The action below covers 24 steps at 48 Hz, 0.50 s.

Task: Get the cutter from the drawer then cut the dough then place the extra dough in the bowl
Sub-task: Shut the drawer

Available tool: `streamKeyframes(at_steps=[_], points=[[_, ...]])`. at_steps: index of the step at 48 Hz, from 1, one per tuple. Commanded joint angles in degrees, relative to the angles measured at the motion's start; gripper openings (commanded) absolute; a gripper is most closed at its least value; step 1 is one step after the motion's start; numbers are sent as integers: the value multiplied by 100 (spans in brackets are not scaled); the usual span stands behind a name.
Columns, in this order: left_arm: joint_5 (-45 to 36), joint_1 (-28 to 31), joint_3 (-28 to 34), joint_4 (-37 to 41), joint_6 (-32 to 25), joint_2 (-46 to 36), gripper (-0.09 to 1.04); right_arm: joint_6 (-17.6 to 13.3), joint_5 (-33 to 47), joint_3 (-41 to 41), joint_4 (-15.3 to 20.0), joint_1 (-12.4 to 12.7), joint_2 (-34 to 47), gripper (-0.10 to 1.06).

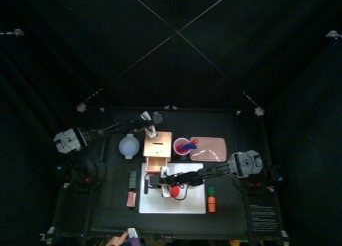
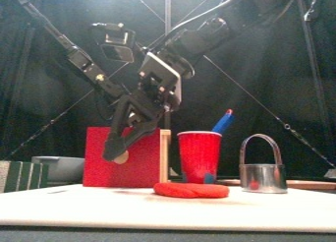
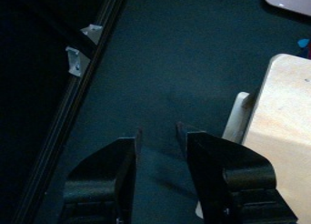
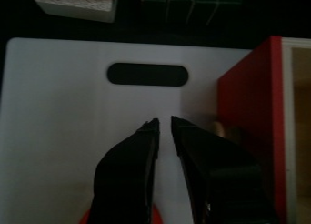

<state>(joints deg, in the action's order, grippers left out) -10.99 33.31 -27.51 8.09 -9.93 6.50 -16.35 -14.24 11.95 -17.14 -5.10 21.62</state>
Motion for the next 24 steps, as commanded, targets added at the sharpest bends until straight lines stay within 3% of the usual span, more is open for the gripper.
streamKeyframes(at_steps=[1,24], points=[[26,-185,105,18,-18,-35,77,-9,-9,-132,-97,176,-114,61],[62,-246,35,9,0,-9,77,0,-308,-255,-624,571,-141,61]])
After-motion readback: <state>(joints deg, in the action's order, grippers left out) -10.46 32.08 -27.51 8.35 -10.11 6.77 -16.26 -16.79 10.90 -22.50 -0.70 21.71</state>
